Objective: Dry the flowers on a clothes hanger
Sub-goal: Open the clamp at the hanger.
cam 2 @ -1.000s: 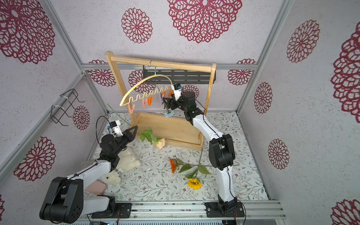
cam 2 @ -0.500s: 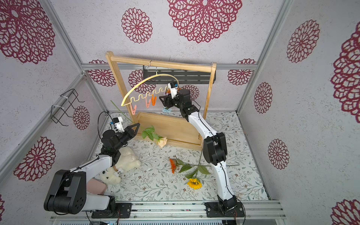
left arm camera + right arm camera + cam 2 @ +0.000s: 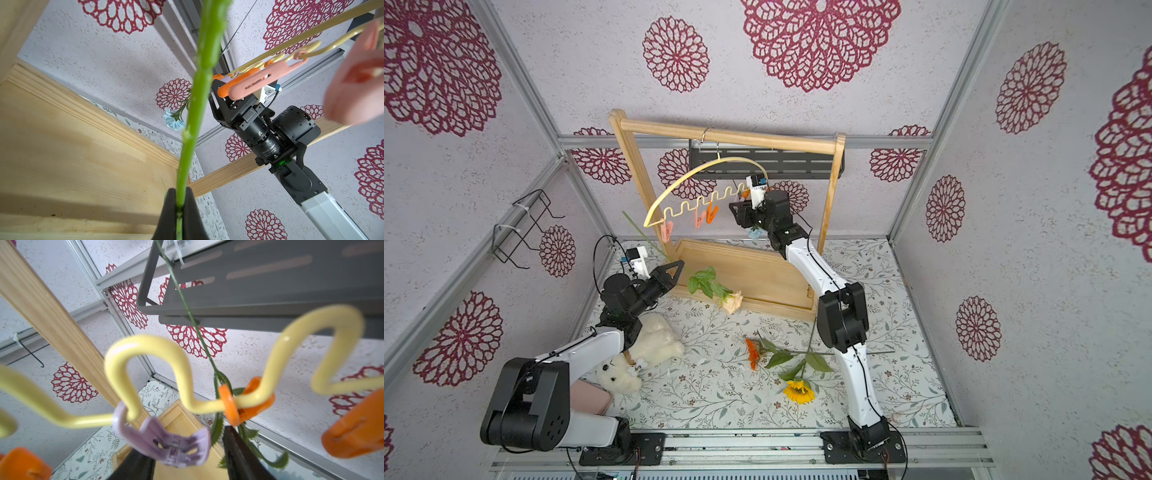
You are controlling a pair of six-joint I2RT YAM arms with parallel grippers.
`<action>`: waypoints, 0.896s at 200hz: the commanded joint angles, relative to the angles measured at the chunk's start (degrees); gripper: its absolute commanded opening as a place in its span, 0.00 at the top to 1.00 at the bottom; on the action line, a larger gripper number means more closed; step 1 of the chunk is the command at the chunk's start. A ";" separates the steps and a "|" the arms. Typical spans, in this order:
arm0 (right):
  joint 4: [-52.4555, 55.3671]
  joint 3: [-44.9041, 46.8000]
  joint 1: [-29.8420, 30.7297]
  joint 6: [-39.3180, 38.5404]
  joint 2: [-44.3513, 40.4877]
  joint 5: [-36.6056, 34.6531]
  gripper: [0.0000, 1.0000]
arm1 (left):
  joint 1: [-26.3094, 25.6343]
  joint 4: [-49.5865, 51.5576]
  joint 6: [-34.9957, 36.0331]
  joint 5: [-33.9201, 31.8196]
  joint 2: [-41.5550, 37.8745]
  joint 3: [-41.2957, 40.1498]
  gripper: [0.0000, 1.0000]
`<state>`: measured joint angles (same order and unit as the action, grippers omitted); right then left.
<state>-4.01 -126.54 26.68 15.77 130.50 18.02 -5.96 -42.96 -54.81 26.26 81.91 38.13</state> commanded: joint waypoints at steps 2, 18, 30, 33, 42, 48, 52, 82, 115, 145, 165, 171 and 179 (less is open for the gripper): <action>-3.15 -2.34 0.22 0.62 -0.43 1.13 0.50 | 0.51 -1.99 -0.15 0.70 0.58 0.89 1.00; -3.63 -2.31 0.13 0.69 -0.44 2.15 0.49 | 0.51 -1.96 -0.21 0.76 0.62 0.85 1.00; -4.05 -2.31 0.06 0.67 -0.50 2.96 0.49 | 0.50 -2.13 -0.21 0.82 0.77 0.94 1.00; -4.15 -2.32 0.01 0.78 -0.51 3.10 0.49 | 0.49 -2.13 -0.17 0.93 0.79 0.98 1.00; -4.33 -2.33 -0.03 0.84 -0.52 3.61 0.48 | 0.50 -2.12 -0.30 1.13 0.97 1.06 1.00; -4.42 -2.33 -0.05 0.89 -0.58 3.90 0.48 | 0.52 -2.16 -0.37 1.16 1.08 1.07 1.00; -4.53 -2.31 -0.06 0.85 -0.59 3.97 0.48 | 0.51 -2.27 -0.39 1.26 1.21 1.11 1.00; -4.26 -2.31 -0.23 0.61 -0.62 4.94 0.54 | 0.46 -3.27 -1.08 1.50 1.85 0.98 1.00; -4.12 -2.33 -0.42 0.73 -0.78 6.05 0.63 | 0.46 -3.90 -1.58 1.69 2.29 1.07 1.00; -3.72 -2.32 -0.55 0.50 -1.17 7.58 0.64 | 0.50 -3.93 -1.67 1.87 2.54 1.33 1.00; -3.48 -2.31 -0.72 0.50 -1.32 8.31 0.68 | 0.48 -3.96 -1.71 1.93 2.80 1.82 1.00; -3.39 -2.33 -0.80 0.49 -1.38 8.59 0.69 | 0.49 -3.84 -1.71 1.88 2.97 2.07 1.00; -3.29 -2.33 -0.83 0.50 -1.54 9.06 0.69 | 0.50 -3.73 -1.71 1.87 3.22 2.49 1.00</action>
<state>-5.74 -126.54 26.33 16.32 130.50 24.73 -5.93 -44.69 -56.45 27.70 84.14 38.50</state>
